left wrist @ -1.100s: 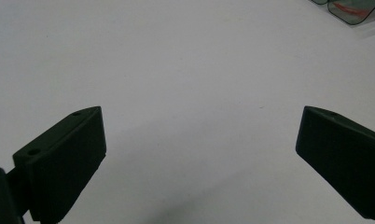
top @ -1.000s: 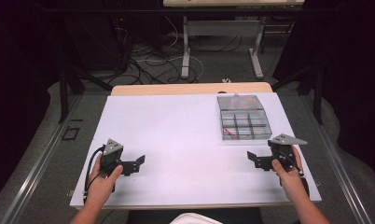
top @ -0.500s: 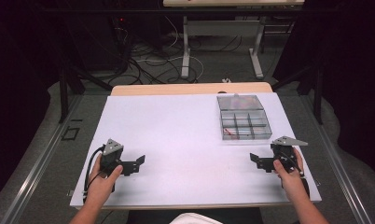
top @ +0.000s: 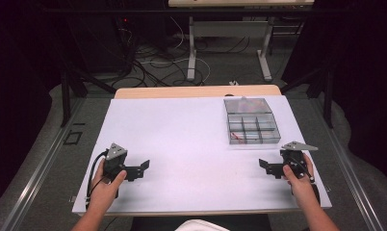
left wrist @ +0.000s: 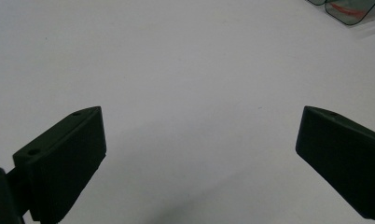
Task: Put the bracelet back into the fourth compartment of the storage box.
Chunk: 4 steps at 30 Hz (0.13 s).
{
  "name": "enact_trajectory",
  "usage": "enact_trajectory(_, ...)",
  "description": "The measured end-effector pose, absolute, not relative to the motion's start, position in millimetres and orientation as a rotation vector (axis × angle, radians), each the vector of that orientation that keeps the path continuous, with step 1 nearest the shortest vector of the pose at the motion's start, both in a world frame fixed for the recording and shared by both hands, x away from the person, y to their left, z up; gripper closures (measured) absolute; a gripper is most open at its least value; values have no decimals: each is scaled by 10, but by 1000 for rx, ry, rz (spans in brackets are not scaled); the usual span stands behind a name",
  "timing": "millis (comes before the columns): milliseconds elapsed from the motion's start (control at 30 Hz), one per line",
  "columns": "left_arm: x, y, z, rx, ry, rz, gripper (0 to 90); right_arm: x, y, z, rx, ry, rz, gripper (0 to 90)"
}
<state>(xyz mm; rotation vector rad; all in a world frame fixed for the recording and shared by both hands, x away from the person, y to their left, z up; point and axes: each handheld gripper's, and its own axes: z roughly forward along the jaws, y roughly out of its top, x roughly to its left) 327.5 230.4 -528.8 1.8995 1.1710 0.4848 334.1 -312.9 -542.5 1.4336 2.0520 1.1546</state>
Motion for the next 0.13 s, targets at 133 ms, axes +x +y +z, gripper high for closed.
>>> enact_trajectory(133, 3278, 2304, -5290, 1899, 1173, 487, 17, 3342, -3129, -5427, 1434, 2053, 1155, 6)
